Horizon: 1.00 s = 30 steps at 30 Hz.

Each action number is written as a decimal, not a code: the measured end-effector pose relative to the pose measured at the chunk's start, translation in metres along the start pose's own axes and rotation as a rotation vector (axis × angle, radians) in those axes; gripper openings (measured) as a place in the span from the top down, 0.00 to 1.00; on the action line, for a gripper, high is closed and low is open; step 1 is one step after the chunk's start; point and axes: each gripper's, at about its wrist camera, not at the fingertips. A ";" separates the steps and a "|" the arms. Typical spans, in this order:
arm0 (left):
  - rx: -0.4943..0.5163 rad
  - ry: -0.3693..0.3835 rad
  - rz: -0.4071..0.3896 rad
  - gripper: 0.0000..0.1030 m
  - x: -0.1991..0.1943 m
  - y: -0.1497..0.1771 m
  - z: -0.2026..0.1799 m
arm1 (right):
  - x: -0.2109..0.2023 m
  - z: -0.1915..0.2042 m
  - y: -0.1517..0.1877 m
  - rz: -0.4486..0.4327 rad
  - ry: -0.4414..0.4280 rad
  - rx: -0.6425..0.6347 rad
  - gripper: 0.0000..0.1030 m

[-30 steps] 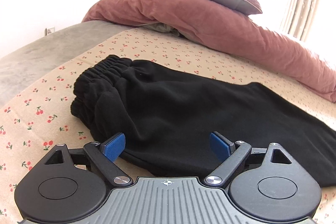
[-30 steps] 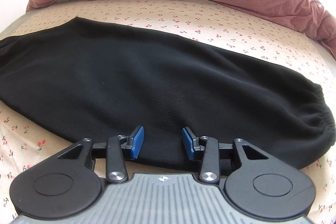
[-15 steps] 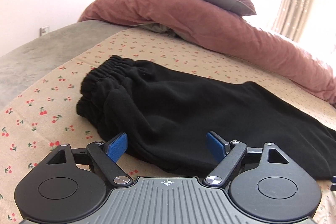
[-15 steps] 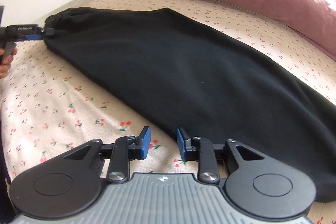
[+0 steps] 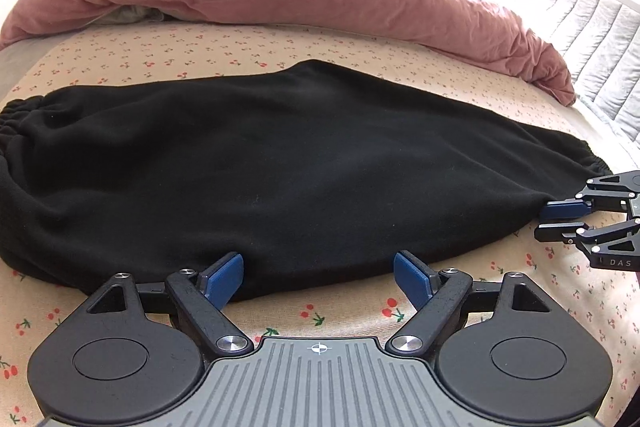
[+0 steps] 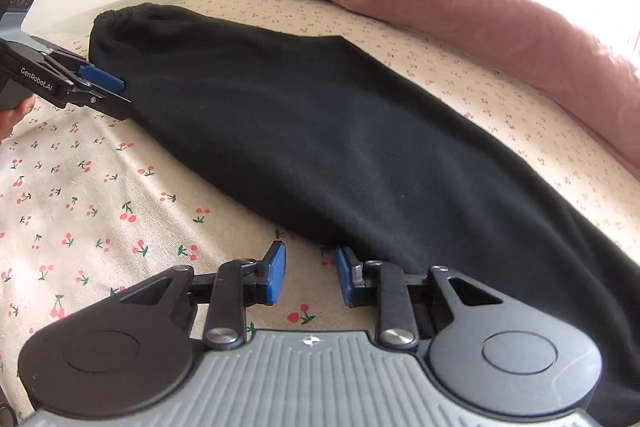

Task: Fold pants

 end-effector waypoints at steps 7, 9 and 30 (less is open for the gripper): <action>0.061 0.036 0.026 0.18 0.001 0.007 -0.010 | -0.004 -0.002 -0.004 -0.055 0.045 0.028 0.77; 0.084 0.075 0.038 0.18 -0.002 0.010 -0.017 | 0.000 0.000 -0.004 -0.022 0.022 0.016 0.77; -0.150 -0.007 -0.111 0.17 -0.010 -0.009 -0.001 | -0.019 -0.084 0.013 -0.013 0.207 0.340 0.51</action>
Point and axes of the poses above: each gripper's, at about its wrist camera, not at the fingertips, and x roughly the way its jaws point, z to its left, y to its underside, and after that the axes turned 5 degrees about -z, right-handed
